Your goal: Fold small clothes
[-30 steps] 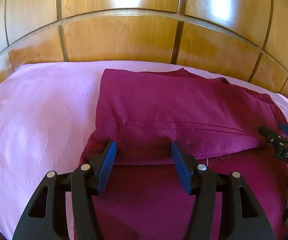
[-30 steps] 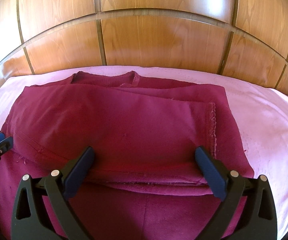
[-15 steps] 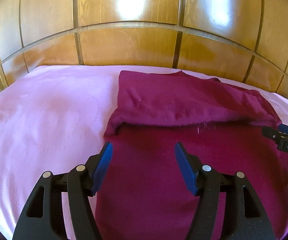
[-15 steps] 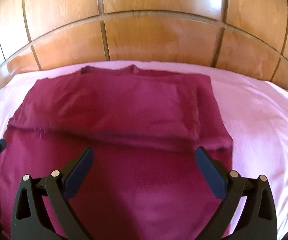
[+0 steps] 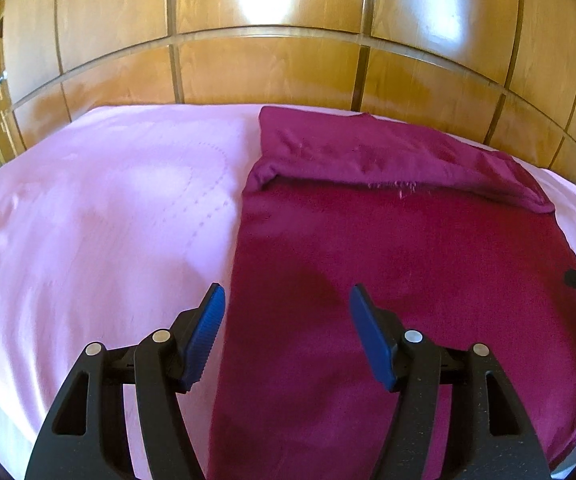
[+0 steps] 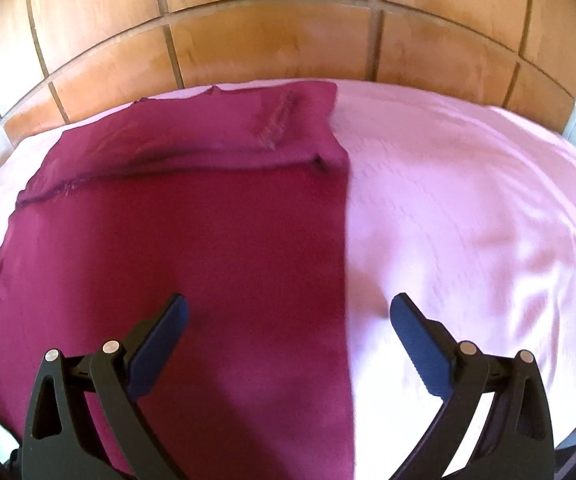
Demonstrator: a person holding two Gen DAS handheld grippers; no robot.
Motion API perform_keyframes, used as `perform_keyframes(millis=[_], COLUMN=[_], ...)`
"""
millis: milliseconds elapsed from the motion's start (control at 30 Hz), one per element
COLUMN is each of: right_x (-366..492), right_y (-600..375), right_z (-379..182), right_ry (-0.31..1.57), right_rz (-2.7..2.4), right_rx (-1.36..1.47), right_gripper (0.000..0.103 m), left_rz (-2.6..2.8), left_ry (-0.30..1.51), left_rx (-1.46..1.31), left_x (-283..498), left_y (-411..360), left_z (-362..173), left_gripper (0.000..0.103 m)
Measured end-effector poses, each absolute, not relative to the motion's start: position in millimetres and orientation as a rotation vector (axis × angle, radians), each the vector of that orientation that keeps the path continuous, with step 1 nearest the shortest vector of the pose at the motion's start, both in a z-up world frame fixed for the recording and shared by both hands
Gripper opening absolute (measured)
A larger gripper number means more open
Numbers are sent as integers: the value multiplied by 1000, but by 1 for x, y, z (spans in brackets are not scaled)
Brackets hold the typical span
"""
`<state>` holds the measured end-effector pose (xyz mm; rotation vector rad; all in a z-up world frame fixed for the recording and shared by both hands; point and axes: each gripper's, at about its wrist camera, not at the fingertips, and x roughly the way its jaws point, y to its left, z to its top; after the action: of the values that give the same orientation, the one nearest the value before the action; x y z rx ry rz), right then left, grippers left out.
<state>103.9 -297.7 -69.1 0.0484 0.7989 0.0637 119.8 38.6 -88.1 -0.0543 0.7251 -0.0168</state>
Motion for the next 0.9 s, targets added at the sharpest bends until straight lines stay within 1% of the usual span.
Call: perform_keyframes(millis=[133, 267, 300, 333, 367, 400, 433, 467, 500, 533, 567, 600, 667, 700, 900], right_x=[78, 48, 37, 28, 21, 13, 6, 0, -5, -10, -11, -10, -8, -7, 20], right_y=[-313, -318, -319, -319, -319, -318, -318, -316, -315, -312, -310, -307, -304, -304, -314], right_z=[-75, -78, -79, -80, -81, -82, -84, -85, -88, -90, -92, -93, -88, -83, -44], right_ry=[823, 851, 869, 884, 895, 912, 928, 946, 962, 983, 1004, 1026, 1047, 1039, 911], right_rz=[117, 167, 188, 201, 213, 228, 239, 249, 257, 268, 281, 299, 350, 380, 487], right_rx=[99, 103, 104, 103, 100, 94, 86, 79, 74, 65, 55, 43, 52, 77, 283], right_gripper=[98, 83, 79, 76, 70, 63, 55, 51, 44, 38, 34, 27, 12, 10, 9], left_rz=[-34, -68, -81, -98, -125, -141, -160, -185, -203, -219, -238, -252, -305, -342, -489], left_ry=[761, 841, 852, 860, 872, 883, 898, 921, 938, 953, 967, 974, 968, 957, 839], left_rx=[-89, -162, -170, -174, -173, -173, -178, -195, -207, -213, -212, -215, -257, -297, -482], left_x=[103, 79, 72, 64, 53, 47, 40, 30, 25, 20, 16, 15, 13, 15, 41], left_y=[51, 71, 75, 77, 79, 80, 81, 82, 82, 81, 80, 79, 81, 84, 99], left_z=[-94, -104, -105, -106, -106, -107, -108, -111, -114, -116, -118, -118, -114, -108, -68], left_gripper=[64, 64, 62, 62, 60, 55, 52, 46, 37, 32, 20, 11, 9, 8, 8])
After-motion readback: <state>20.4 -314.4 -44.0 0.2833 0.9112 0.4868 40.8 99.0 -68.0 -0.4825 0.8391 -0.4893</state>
